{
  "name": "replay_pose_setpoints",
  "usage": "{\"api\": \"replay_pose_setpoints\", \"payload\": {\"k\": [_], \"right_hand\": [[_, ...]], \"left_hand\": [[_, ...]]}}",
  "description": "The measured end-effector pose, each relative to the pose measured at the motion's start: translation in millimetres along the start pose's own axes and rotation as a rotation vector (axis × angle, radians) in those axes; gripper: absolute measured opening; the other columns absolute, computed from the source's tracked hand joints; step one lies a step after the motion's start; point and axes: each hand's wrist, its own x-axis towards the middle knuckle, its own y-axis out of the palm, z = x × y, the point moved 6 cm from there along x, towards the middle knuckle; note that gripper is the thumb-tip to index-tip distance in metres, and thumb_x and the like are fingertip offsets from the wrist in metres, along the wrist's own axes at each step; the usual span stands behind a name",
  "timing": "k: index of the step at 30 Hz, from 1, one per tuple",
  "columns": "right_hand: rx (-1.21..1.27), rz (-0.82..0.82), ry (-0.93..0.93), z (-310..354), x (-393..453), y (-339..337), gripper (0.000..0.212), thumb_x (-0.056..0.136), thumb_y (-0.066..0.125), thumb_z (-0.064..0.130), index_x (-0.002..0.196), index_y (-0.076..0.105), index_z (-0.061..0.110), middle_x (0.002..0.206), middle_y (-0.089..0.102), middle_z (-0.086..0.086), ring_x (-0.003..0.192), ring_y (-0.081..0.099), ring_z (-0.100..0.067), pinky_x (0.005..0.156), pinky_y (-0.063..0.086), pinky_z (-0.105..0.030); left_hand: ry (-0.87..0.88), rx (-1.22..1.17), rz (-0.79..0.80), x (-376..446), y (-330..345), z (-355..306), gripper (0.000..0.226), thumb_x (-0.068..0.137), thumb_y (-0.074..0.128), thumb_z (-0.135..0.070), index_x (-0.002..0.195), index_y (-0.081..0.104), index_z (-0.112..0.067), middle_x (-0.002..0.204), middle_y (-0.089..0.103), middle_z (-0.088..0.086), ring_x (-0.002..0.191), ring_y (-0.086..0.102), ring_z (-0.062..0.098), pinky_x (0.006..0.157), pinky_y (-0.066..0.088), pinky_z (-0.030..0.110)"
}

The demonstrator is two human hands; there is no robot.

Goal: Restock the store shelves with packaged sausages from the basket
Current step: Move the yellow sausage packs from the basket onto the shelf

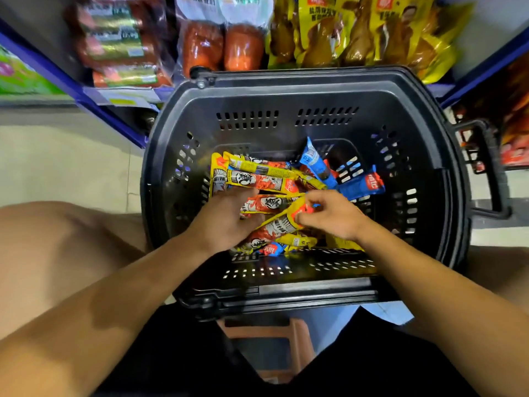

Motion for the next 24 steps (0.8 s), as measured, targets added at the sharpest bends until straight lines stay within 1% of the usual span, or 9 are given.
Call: {"api": "replay_pose_setpoints", "payload": {"k": [2, 4, 7, 9, 13, 15, 18, 21, 24], "right_hand": [[0.124, -0.021, -0.041, 10.6, -5.8, -13.1, 0.021, 0.082, 0.073, 0.02, 0.077, 0.06, 0.004, 0.078, 0.058, -0.013, 0.076, 0.054, -0.016, 0.081, 0.049, -0.042], [0.261, -0.036, -0.067, 19.9, -10.5, -25.8, 0.018, 0.082, 0.071, 0.015, 0.086, 0.065, -0.001, 0.079, 0.058, -0.013, 0.076, 0.055, -0.019, 0.08, 0.048, -0.042], [0.443, -0.073, -0.065, 22.1, -13.5, -35.3, 0.02, 0.086, 0.066, 0.011, 0.094, 0.061, -0.006, 0.086, 0.056, -0.022, 0.082, 0.059, -0.024, 0.088, 0.053, -0.048], [0.501, -0.093, -0.05, 18.9, -14.1, -36.5, 0.014, 0.088, 0.067, 0.012, 0.096, 0.066, 0.001, 0.099, 0.063, -0.028, 0.091, 0.065, -0.029, 0.091, 0.054, -0.047], [0.669, -0.137, 0.03, -9.1, -8.4, -44.4, 0.023, 0.091, 0.067, 0.021, 0.114, 0.067, 0.021, 0.113, 0.071, -0.009, 0.106, 0.068, -0.021, 0.088, 0.054, -0.031], [0.509, -0.21, 0.112, -31.2, -3.2, -51.3, 0.025, 0.09, 0.068, 0.031, 0.114, 0.067, 0.025, 0.114, 0.07, 0.0, 0.108, 0.066, -0.016, 0.084, 0.047, -0.021], [0.074, -0.215, 0.308, -69.8, 8.0, -53.3, 0.043, 0.087, 0.07, 0.037, 0.123, 0.06, 0.017, 0.124, 0.063, -0.004, 0.112, 0.06, -0.02, 0.09, 0.047, -0.028], [-0.161, -0.135, 0.383, -90.0, 18.7, -44.6, 0.059, 0.087, 0.07, 0.038, 0.137, 0.051, 0.012, 0.136, 0.056, -0.011, 0.123, 0.054, -0.028, 0.099, 0.042, -0.031], [-0.213, -0.007, 0.455, -102.2, 26.0, -31.7, 0.078, 0.084, 0.075, 0.034, 0.147, 0.036, 0.011, 0.147, 0.044, -0.015, 0.133, 0.044, -0.032, 0.107, 0.037, -0.034]], "left_hand": [[-0.02, -0.053, 0.031, 1.1, 4.2, -0.8, 0.062, 0.09, 0.067, -0.036, 0.143, 0.047, -0.013, 0.146, 0.05, 0.004, 0.135, 0.045, 0.017, 0.107, 0.029, 0.019], [-0.038, -0.129, 0.101, 1.4, 8.4, -2.8, 0.062, 0.088, 0.068, -0.038, 0.143, 0.048, -0.017, 0.145, 0.052, 0.0, 0.134, 0.046, 0.013, 0.112, 0.033, 0.026], [-0.047, -0.261, 0.192, 1.5, 13.7, -7.0, 0.047, 0.09, 0.067, -0.033, 0.135, 0.056, -0.02, 0.13, 0.064, -0.003, 0.121, 0.058, 0.011, 0.105, 0.045, 0.035], [-0.033, -0.31, 0.218, 2.5, 15.2, -9.8, 0.037, 0.093, 0.065, -0.027, 0.129, 0.061, -0.018, 0.121, 0.068, -0.002, 0.112, 0.062, 0.011, 0.1, 0.048, 0.038], [-0.03, -0.357, 0.247, 5.5, 18.9, -11.1, 0.033, 0.096, 0.06, -0.023, 0.128, 0.061, -0.014, 0.123, 0.067, -0.001, 0.115, 0.061, 0.014, 0.104, 0.045, 0.041], [-0.058, -0.345, 0.247, 6.7, 21.4, -6.8, 0.032, 0.096, 0.058, -0.025, 0.127, 0.061, -0.015, 0.124, 0.066, -0.001, 0.117, 0.059, 0.016, 0.105, 0.044, 0.042], [-0.103, -0.368, 0.234, 9.2, 25.6, -0.4, 0.032, 0.096, 0.057, -0.028, 0.126, 0.062, -0.017, 0.124, 0.066, -0.002, 0.117, 0.059, 0.014, 0.105, 0.044, 0.038], [-0.14, -0.425, 0.221, 10.9, 27.5, 5.7, 0.031, 0.096, 0.057, -0.028, 0.126, 0.063, -0.022, 0.124, 0.066, -0.007, 0.114, 0.059, 0.003, 0.095, 0.044, 0.015], [-0.185, -0.464, 0.219, 14.8, 29.2, 13.5, 0.027, 0.096, 0.057, -0.028, 0.122, 0.064, -0.024, 0.114, 0.068, -0.014, 0.1, 0.06, -0.012, 0.077, 0.042, 0.002]]}}
